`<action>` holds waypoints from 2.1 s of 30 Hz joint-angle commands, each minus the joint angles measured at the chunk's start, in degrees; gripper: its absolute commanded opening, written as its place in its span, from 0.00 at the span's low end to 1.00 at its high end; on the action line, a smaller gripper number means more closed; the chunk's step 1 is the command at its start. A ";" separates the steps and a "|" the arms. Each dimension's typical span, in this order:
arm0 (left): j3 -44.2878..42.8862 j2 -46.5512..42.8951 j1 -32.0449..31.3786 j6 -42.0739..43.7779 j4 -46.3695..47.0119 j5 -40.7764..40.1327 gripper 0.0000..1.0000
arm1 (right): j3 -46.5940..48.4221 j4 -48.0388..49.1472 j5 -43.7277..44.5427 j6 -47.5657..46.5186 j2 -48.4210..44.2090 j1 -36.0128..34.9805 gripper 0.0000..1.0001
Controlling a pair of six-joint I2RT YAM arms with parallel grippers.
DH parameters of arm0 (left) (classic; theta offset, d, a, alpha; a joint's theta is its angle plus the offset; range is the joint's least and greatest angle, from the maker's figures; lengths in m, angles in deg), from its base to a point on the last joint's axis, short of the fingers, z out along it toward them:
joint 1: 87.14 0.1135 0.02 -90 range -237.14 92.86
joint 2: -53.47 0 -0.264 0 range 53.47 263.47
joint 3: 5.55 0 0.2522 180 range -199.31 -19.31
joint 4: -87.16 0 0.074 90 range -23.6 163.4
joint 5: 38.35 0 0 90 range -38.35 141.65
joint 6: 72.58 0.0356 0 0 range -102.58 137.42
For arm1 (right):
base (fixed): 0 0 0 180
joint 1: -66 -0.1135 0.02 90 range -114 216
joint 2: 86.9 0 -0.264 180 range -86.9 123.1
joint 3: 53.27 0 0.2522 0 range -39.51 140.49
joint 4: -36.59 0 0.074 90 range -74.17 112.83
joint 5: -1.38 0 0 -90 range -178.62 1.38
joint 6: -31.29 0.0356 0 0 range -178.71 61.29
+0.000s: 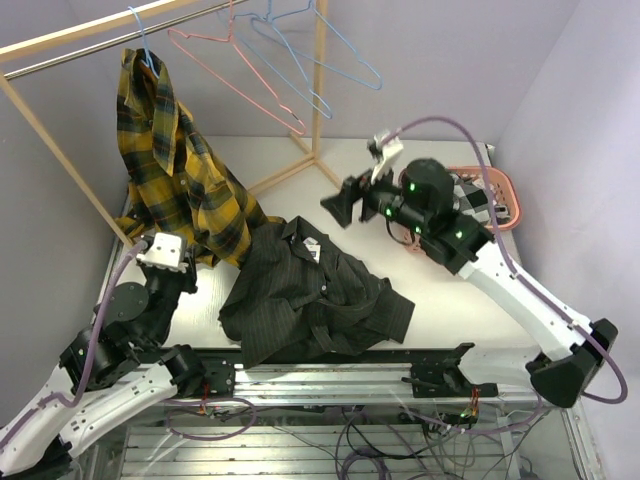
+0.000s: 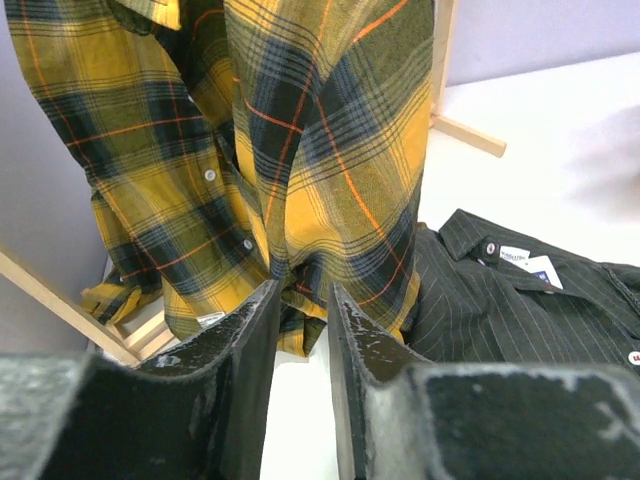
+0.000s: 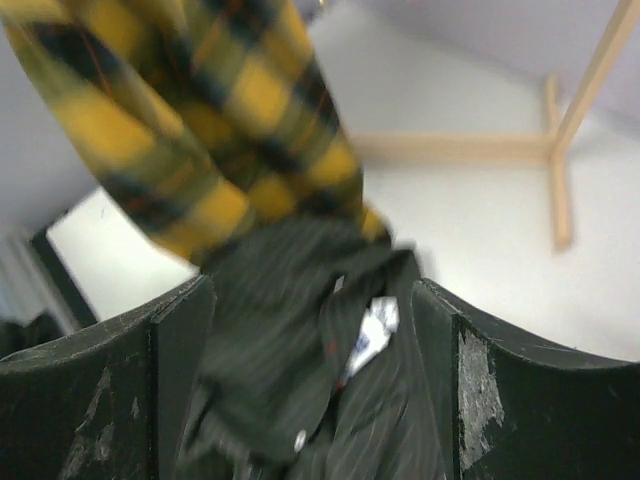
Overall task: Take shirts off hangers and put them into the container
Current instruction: Place the hanger at the clothesline, then pick up the shirt from the center of the board.
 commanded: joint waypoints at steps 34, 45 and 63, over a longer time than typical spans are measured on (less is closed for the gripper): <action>27.31 30.18 -0.61 -44.80 26.14 18.49 0.07 | -34.47 26.07 0.11 34.63 12.10 -14.27 0.93; 31.63 32.07 -2.44 -43.08 38.50 22.75 0.07 | -30.21 27.17 4.00 37.54 19.53 -14.54 0.93; 30.43 34.01 -8.95 -39.58 44.14 22.15 0.07 | -25.84 20.27 6.63 45.56 33.60 -12.78 0.59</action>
